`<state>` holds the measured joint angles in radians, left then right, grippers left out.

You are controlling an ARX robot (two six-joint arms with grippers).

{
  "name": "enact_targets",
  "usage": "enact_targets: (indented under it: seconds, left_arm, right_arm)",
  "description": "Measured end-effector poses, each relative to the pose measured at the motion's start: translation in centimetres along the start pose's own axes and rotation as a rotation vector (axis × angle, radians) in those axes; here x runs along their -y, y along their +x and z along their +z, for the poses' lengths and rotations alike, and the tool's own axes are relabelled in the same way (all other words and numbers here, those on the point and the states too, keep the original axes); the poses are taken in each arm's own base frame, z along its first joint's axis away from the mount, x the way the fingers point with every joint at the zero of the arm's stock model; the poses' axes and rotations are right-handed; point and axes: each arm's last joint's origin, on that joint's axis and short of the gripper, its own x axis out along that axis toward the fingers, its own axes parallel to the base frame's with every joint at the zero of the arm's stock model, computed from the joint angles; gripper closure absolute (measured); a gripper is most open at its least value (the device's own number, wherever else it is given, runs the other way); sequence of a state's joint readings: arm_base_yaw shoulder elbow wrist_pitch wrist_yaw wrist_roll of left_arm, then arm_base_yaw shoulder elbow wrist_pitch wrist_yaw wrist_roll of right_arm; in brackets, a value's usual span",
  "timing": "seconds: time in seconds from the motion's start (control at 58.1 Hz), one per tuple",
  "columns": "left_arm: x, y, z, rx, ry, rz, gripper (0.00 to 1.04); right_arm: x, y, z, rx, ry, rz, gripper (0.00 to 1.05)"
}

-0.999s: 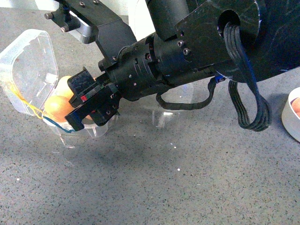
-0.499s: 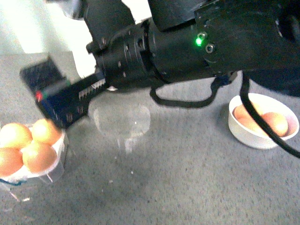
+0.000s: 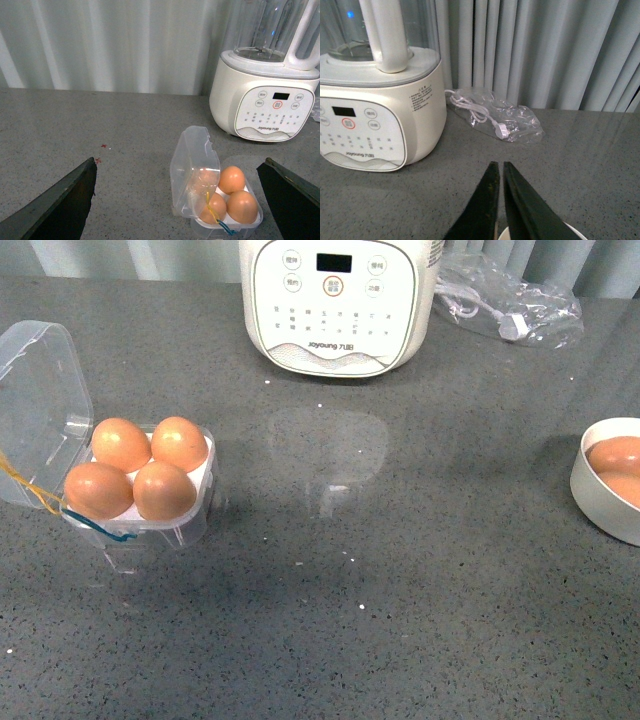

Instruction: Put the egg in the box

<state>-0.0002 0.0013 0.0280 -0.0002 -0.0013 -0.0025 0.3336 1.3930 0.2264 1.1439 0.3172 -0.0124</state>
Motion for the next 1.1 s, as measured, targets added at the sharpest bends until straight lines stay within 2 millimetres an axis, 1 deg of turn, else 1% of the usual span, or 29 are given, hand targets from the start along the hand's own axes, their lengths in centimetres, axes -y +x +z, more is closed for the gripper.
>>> enact_targets:
  seconds: [0.155,0.379,0.689,0.741,0.809,1.102]
  left_arm:
    - [0.0,0.0,0.0,0.0,0.0,0.0,0.07]
    - [0.0,0.0,0.0,0.0,0.0,0.0,0.07]
    - [0.0,0.0,0.0,0.0,0.0,0.0,0.07]
    - [0.0,0.0,0.0,0.0,0.0,0.0,0.07]
    - [0.0,0.0,0.0,0.0,0.0,0.0,0.07]
    - [0.0,0.0,0.0,0.0,0.0,0.0,0.07]
  right_arm:
    - [2.0,-2.0,0.0,0.001,0.003,-0.01,1.02]
    - [3.8,-4.2,0.0,0.0,0.005,-0.007,1.02]
    - [5.0,-6.4,0.0,0.004,0.007,-0.011,1.02]
    - [5.6,-6.8,0.0,0.005,0.008,0.013,1.02]
    - [6.1,-7.3,0.1,0.01,0.009,-0.015,1.02]
    - [6.2,-8.4,0.4,0.021,0.009,-0.015,1.02]
